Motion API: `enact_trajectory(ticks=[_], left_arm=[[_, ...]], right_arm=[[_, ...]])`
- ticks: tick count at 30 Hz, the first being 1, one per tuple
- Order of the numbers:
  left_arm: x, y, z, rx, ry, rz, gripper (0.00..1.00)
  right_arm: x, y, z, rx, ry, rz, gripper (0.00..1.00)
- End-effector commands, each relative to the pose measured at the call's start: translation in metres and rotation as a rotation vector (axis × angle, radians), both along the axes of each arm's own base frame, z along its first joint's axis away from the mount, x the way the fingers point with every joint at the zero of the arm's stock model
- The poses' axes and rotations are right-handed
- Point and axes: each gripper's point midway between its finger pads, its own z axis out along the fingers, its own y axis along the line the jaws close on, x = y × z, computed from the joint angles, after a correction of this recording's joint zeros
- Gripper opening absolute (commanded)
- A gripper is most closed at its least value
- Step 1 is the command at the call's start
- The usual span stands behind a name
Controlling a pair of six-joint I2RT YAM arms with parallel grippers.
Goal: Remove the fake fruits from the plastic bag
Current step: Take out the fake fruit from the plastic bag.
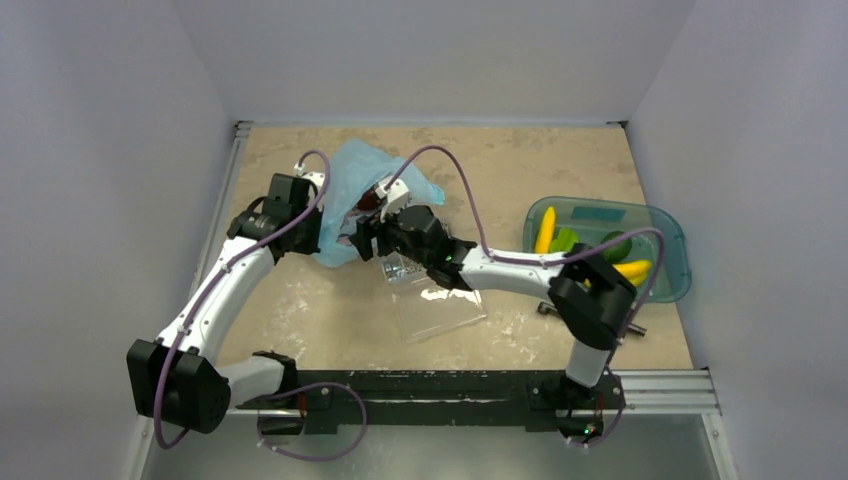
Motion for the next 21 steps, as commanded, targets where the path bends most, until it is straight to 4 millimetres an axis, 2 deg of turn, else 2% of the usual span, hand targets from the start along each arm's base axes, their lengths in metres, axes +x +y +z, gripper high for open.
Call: enact_trajectory(ticks=[1, 7, 11, 14, 21], left_arm=[[0.011, -0.002, 0.022, -0.016, -0.075, -0.01, 0.0], [0.01, -0.003, 0.025, -0.026, -0.099, -0.016, 0.0], [0.011, -0.008, 0.028, -0.048, -0.111, -0.037, 0.0], [0.01, -0.01, 0.028, -0.055, -0.11, -0.05, 0.0], [0.007, -0.01, 0.031, -0.049, -0.13, -0.058, 0.0]], right_arm=[[0.044, 0.018, 0.0, 0.004, -0.119, -0.095, 0.69], [0.093, 0.024, -0.022, -0.004, -0.169, -0.24, 0.74], [0.122, 0.024, -0.036, -0.003, -0.162, -0.27, 0.78], [0.138, 0.022, -0.039, -0.005, -0.151, -0.313, 0.81], [0.16, 0.032, -0.045, 0.039, -0.117, -0.364, 0.96]])
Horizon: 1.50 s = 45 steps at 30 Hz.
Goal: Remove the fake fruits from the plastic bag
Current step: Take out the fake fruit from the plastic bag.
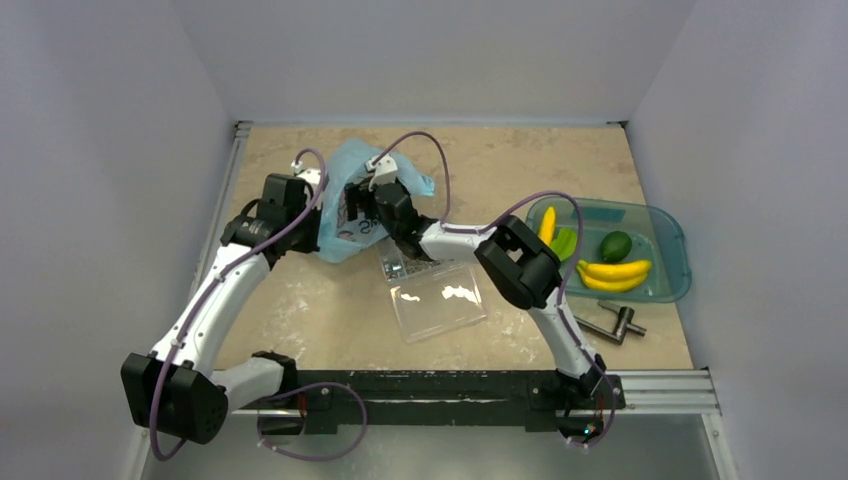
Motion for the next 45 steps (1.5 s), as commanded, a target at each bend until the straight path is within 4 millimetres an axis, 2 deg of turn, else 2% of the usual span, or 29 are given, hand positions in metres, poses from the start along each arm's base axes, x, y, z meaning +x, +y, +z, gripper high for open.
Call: enact_trajectory(ticks=[1, 8, 10, 15, 17, 18, 27, 30, 34, 36, 38, 41, 45], left_arm=[[0.006, -0.004, 0.018, -0.01, -0.079, -0.032, 0.0], [0.006, -0.008, 0.017, -0.018, -0.07, -0.047, 0.0], [0.005, -0.008, 0.016, -0.012, -0.067, -0.048, 0.0], [0.004, -0.009, 0.016, -0.005, -0.066, -0.053, 0.0], [0.005, -0.008, 0.017, -0.005, -0.069, -0.051, 0.0], [0.005, -0.008, 0.016, -0.004, -0.067, -0.051, 0.0], [0.006, -0.009, 0.015, -0.004, -0.061, -0.053, 0.0], [0.007, -0.01, 0.013, -0.008, -0.054, -0.056, 0.0], [0.007, -0.01, 0.012, -0.005, -0.047, -0.058, 0.0], [0.006, -0.008, 0.012, 0.002, -0.045, -0.053, 0.0], [0.006, -0.008, 0.011, 0.003, -0.046, -0.051, 0.0], [0.006, -0.008, 0.009, 0.004, -0.039, -0.053, 0.0], [0.007, -0.008, 0.009, 0.008, -0.034, -0.053, 0.0]], right_arm=[[0.019, 0.011, 0.031, 0.092, -0.042, -0.058, 0.98], [0.049, 0.028, -0.006, 0.082, 0.107, -0.104, 0.99], [0.058, 0.025, -0.012, 0.059, 0.136, -0.154, 0.99], [0.062, 0.018, -0.017, 0.059, 0.163, -0.211, 0.99], [0.064, 0.012, -0.024, 0.015, 0.185, -0.239, 0.99], [0.067, 0.009, -0.021, 0.006, 0.188, -0.263, 0.99], [0.052, -0.011, -0.047, -0.072, 0.274, -0.299, 0.99], [0.049, -0.009, -0.056, -0.076, 0.292, -0.269, 0.99], [0.046, -0.006, -0.062, -0.075, 0.281, -0.229, 0.92], [0.046, -0.002, -0.055, -0.052, 0.264, -0.206, 0.87], [0.046, 0.005, -0.038, -0.013, 0.234, -0.165, 0.75], [0.04, 0.015, -0.006, 0.029, 0.197, -0.096, 0.55], [0.018, 0.03, 0.041, 0.105, 0.189, 0.057, 0.42]])
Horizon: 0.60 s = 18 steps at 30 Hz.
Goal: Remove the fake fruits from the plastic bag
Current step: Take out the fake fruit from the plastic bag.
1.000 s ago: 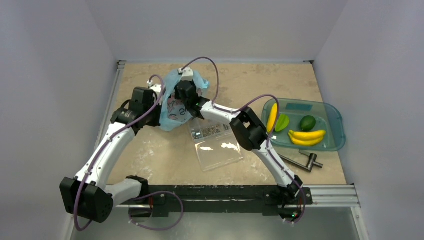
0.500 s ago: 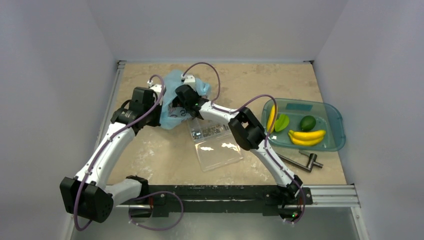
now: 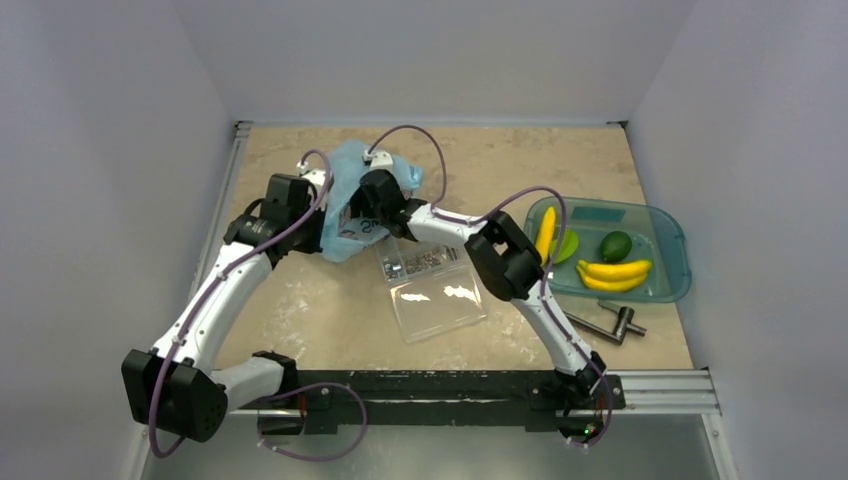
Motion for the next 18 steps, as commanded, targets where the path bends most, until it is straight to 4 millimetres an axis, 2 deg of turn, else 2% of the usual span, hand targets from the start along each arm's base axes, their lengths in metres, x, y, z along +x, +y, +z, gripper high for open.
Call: enact_trajectory(ticks=[1, 3, 6, 8, 12, 14, 18], left_arm=[[0.007, -0.001, 0.008, 0.005, -0.029, -0.008, 0.0], [0.007, 0.0, 0.008, 0.01, -0.028, -0.005, 0.0], [0.007, 0.006, 0.007, 0.03, -0.028, 0.03, 0.0], [0.008, 0.013, 0.01, 0.05, -0.043, 0.069, 0.0], [0.008, 0.02, 0.017, 0.05, -0.075, 0.107, 0.0], [0.007, 0.026, 0.019, 0.067, -0.089, 0.133, 0.0], [0.006, 0.034, 0.034, 0.068, -0.162, 0.171, 0.0]], right_arm=[[-0.02, 0.029, 0.117, 0.213, -0.103, 0.176, 0.38], [-0.038, 0.03, 0.136, 0.278, -0.078, 0.234, 0.31], [-0.069, 0.033, 0.153, 0.375, -0.017, 0.333, 0.2], [-0.089, 0.033, 0.153, 0.427, 0.052, 0.379, 0.14], [-0.123, 0.03, 0.155, 0.491, 0.117, 0.478, 0.11], [-0.133, 0.026, 0.158, 0.483, 0.131, 0.505, 0.11], [-0.132, 0.014, 0.139, 0.387, 0.142, 0.475, 0.1]])
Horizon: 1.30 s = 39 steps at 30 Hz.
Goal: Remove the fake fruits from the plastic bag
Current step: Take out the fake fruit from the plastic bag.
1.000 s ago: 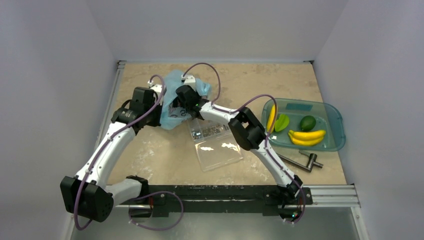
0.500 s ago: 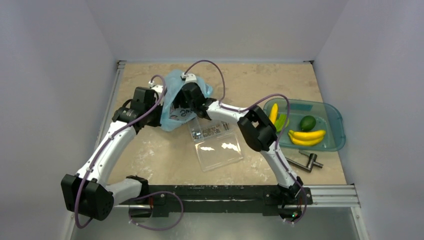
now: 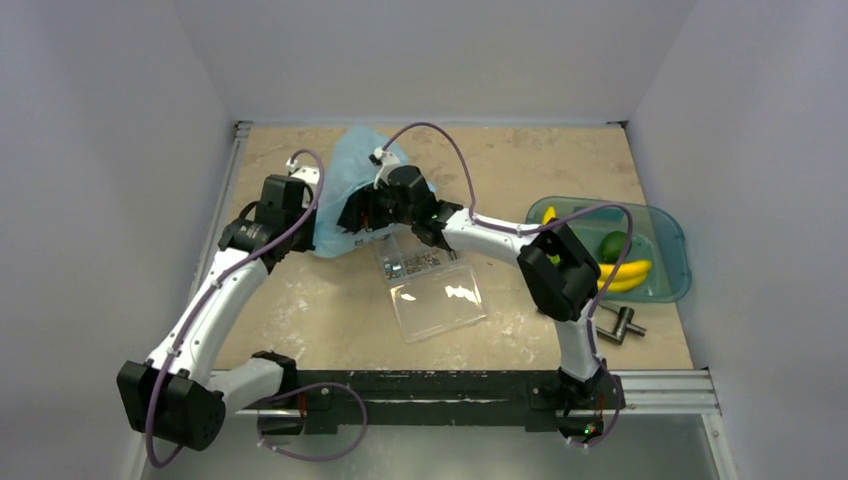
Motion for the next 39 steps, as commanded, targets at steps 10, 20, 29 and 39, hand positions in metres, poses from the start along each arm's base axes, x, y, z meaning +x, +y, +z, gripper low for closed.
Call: enact_trajectory(ticks=[10, 20, 29, 39], left_arm=[[0.004, 0.016, 0.024, 0.007, -0.113, 0.085, 0.0], [0.007, 0.01, 0.026, -0.018, -0.112, 0.058, 0.0], [0.004, 0.015, 0.028, -0.009, -0.137, 0.072, 0.0], [0.005, 0.008, 0.028, -0.036, -0.121, 0.043, 0.0]], right_arm=[[-0.034, 0.001, 0.001, -0.095, -0.027, 0.158, 0.07], [-0.057, -0.01, 0.057, -0.05, -0.111, 0.231, 0.03], [-0.101, -0.041, 0.085, -0.022, -0.097, 0.31, 0.0], [-0.087, -0.142, 0.124, 0.01, -0.229, 0.023, 0.0]])
